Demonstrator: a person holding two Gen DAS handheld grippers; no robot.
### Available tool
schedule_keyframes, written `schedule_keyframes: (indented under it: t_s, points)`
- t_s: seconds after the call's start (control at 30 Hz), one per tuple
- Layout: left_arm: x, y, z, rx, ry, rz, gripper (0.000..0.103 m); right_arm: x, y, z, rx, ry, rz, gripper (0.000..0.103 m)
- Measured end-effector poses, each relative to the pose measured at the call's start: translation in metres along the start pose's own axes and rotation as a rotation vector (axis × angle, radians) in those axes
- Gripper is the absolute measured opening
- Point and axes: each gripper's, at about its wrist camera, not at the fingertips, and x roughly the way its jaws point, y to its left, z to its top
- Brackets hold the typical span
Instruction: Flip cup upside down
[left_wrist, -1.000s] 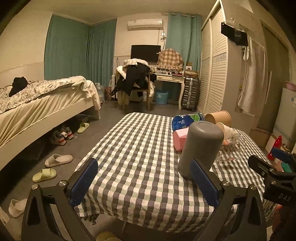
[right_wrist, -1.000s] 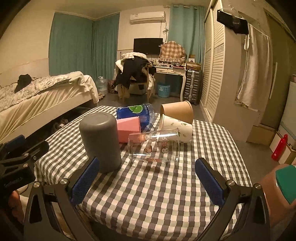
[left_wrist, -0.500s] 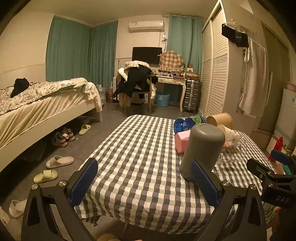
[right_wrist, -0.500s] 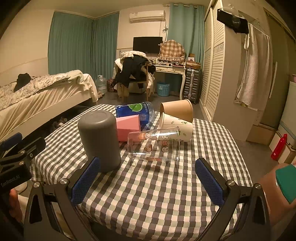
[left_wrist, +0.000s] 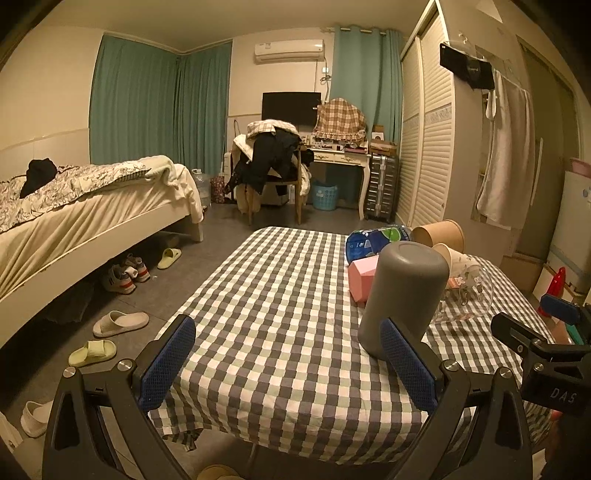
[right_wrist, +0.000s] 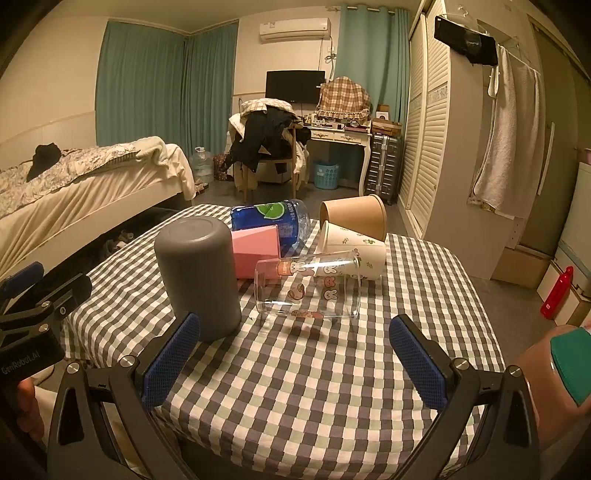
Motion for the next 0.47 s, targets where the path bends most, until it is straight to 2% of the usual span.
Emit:
schedule_keyframes:
  t_s: [0.47]
  points:
    - [-0.0007,0.0004,-0.0006,0.009,-0.009,-0.002,0.103,0.0039,0.0017,-0.0027,-0.005,0.012,-0.001,0.103]
